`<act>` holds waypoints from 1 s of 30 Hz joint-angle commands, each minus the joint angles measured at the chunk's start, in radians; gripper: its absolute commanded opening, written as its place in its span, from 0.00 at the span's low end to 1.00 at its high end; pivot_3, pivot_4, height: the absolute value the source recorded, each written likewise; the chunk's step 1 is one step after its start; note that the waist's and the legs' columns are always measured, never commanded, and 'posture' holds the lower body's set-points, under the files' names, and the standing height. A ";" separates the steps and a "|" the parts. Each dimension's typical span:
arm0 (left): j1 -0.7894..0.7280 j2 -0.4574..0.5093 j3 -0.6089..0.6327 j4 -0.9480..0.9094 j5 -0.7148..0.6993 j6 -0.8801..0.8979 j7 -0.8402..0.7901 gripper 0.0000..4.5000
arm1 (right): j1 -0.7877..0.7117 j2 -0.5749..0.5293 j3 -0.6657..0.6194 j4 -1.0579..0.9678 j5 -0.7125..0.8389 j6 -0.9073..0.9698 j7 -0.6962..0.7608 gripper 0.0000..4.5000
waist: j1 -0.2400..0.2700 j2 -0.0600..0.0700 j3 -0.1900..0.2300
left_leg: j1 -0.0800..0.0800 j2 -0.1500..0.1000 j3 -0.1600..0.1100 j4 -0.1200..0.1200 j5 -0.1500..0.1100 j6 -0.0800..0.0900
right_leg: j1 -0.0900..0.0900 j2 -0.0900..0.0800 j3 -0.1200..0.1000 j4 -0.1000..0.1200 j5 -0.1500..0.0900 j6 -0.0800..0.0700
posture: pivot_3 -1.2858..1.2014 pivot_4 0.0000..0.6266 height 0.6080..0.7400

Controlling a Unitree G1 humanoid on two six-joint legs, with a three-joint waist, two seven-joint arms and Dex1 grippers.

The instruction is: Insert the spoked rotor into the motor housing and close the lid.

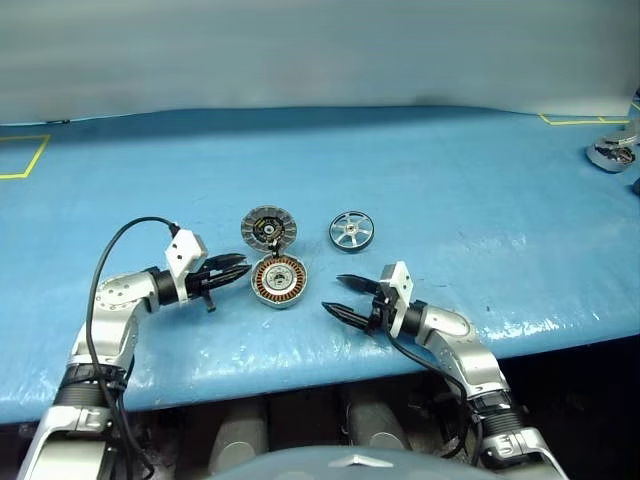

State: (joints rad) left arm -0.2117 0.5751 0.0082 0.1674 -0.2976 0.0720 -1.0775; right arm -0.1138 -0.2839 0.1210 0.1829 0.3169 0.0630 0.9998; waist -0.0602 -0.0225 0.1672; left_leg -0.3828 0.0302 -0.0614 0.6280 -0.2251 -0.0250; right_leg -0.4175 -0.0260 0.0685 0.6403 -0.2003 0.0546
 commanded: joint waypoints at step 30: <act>-0.113 -0.064 -0.161 0.058 0.081 -0.019 -0.062 0.14 | 0.001 -0.005 0.000 -0.019 -0.040 -0.060 -0.043 0.85 | -0.001 0.000 0.000 | 0.000 0.000 0.000 0.000 0.000 0.000 | 0.000 0.000 0.000 0.000 0.000 0.000 | 0.52 0.24 1.00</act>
State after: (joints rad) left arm -0.3213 0.5112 -0.1506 0.2357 -0.2144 0.0538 -1.1370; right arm -0.1043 -0.2849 0.1220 0.1832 0.2765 0.0258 0.9573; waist -0.0614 -0.0226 0.1676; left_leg -0.3829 0.0300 -0.0616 0.6282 -0.2251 -0.0250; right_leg -0.4175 -0.0256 0.0686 0.6405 -0.2002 0.0547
